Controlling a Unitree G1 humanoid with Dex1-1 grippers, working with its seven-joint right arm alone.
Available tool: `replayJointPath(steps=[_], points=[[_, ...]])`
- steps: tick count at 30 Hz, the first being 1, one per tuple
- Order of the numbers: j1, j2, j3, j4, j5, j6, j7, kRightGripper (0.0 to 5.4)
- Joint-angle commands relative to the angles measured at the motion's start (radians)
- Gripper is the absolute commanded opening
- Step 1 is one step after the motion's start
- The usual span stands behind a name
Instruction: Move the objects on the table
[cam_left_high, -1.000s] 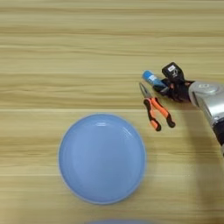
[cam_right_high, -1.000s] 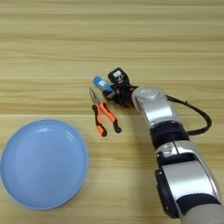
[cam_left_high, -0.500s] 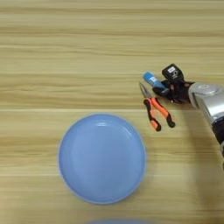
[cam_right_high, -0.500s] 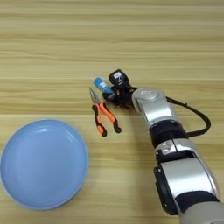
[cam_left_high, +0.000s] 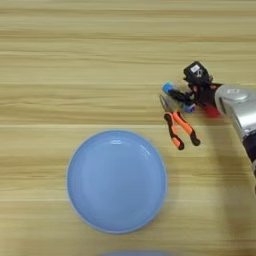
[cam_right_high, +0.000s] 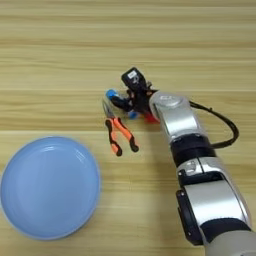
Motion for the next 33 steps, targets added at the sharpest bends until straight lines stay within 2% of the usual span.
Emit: replayJointPath(steps=[1, 6, 13, 22, 27, 33], points=[[-0.055, -0.016, -0.038, -0.191, 0.050, -0.042, 0.011, 4.09], [-0.018, -0.005, -0.047, -0.351, 0.113, -0.029, 0.061, 4.67], [0.044, -0.001, -0.038, -0.495, 0.199, 0.017, 0.152, 5.36], [0.083, -0.011, -0.026, -0.579, 0.265, 0.068, 0.227, 5.36], [0.146, -0.036, 0.009, -0.663, 0.307, 0.062, 0.333, 5.36], [0.198, -0.060, 0.037, -0.731, 0.340, 0.080, 0.422, 5.36]])
